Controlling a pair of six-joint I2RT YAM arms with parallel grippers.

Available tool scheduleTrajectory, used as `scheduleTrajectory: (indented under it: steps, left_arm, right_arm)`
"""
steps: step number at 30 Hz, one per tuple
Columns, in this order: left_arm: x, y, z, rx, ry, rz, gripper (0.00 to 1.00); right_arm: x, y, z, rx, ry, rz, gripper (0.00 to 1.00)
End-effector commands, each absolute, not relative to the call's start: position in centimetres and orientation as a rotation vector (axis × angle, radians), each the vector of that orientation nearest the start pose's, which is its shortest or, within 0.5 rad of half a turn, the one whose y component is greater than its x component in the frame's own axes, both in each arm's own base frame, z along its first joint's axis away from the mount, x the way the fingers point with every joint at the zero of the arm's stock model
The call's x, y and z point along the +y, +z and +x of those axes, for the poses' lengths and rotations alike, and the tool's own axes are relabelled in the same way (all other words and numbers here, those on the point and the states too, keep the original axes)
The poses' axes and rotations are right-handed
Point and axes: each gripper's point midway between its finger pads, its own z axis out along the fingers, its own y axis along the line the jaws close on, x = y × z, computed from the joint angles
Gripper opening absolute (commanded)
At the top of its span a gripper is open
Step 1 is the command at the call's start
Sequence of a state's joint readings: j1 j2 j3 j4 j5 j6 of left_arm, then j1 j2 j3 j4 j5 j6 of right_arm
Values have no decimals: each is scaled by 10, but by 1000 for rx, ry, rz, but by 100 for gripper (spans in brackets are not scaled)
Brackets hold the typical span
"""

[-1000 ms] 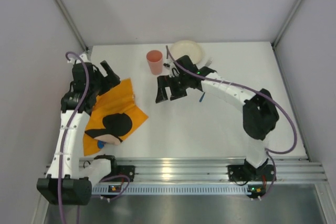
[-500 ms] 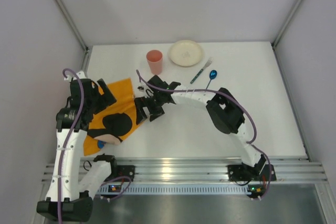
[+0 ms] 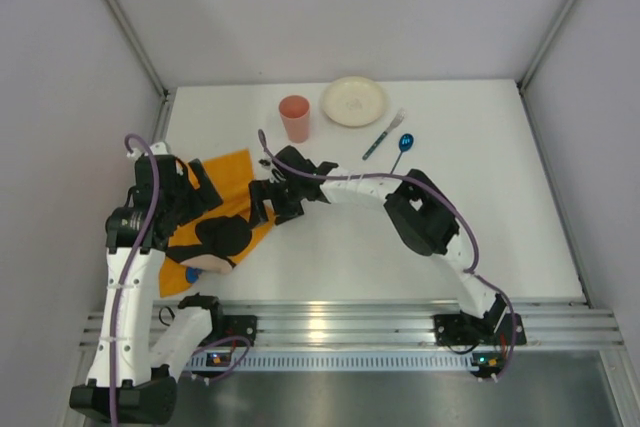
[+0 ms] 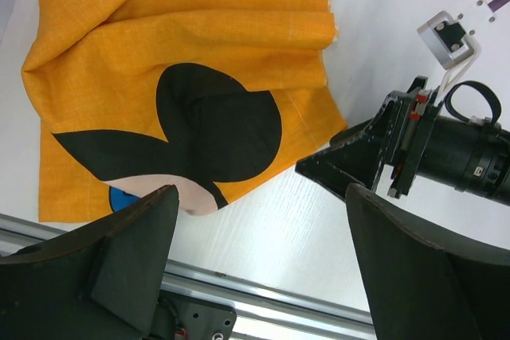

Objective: Set the dinner table for one person

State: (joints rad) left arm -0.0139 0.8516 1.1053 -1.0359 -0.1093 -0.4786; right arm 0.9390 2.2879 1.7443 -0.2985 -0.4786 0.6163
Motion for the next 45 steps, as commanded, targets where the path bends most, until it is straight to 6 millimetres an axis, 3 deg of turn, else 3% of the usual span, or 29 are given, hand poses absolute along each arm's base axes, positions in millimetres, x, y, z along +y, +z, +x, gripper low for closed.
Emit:
scheduleTrajectory:
  steps: [1,4,7,8,11,13,17,19,23,24,26,29,30,31,32,33,34,35,36,39,42,45]
  left_arm:
    - [-3,241,216,2262,-120,-556,91]
    - [-3,241,215,2267,-116,-554,91]
    - [-3,241,214,2268,-119,-551,90]
    - [-4,242,214,2267,-121,-547,90]
    - [-5,242,212,2274,-120,-533,90]
    - [-6,243,211,2273,-118,-529,90]
    - [-6,242,206,2280,-114,-516,90]
    - [-6,241,203,2282,-110,-516,89]
    - [-4,242,195,2276,-100,-517,89]
    - [-4,242,195,2273,-101,-517,89]
    - [-3,240,193,2273,-96,-527,90]
    - [-3,235,194,2278,-98,-549,90]
    - [-3,234,196,2277,-99,-557,90]
    - [-3,232,197,2276,-101,-569,90]
    - [-4,228,198,2287,-99,-574,90]
    - [-2,226,202,2280,-91,-579,90]
    - [-1,223,204,2283,-83,-592,90]
    - [0,214,204,2299,-67,-603,90]
    - [3,209,205,2306,-45,-617,90]
    - [5,183,210,2342,-18,-651,90]
    - [8,170,222,2345,7,-691,90]
    - [4,158,235,2380,-4,-747,89]
  right_arm:
    - [507,19,272,2629,987,-562,100]
    - [501,8,282,2637,881,-494,100]
    - [497,-3,287,2650,816,-447,77]
    - [498,-6,286,2656,803,-443,64]
    - [497,-16,286,2663,703,-431,52]
    - [494,-22,289,2661,615,-410,49]
    - [511,-29,279,2673,619,-417,45]
    - [518,-34,278,2681,613,-425,34]
    - [516,-37,274,2691,595,-433,0]
    - [507,-41,275,2692,550,-428,0]
    - [497,-22,283,2658,542,-413,0]
    - [454,2,296,2649,474,-327,0]
    - [424,-10,289,2691,399,-311,0]
    - [409,23,295,2642,409,-257,0]
    - [383,29,303,2646,377,-193,0]
    - [345,13,287,2707,281,-167,0]
    - [324,44,289,2661,283,-92,0]
    - [294,48,290,2670,233,-15,0]
    - [255,53,267,2703,157,34,0]
    - [180,59,232,2729,13,165,0]
    - [135,64,199,2732,-64,232,0]
    - [113,64,173,2762,-93,298,0]
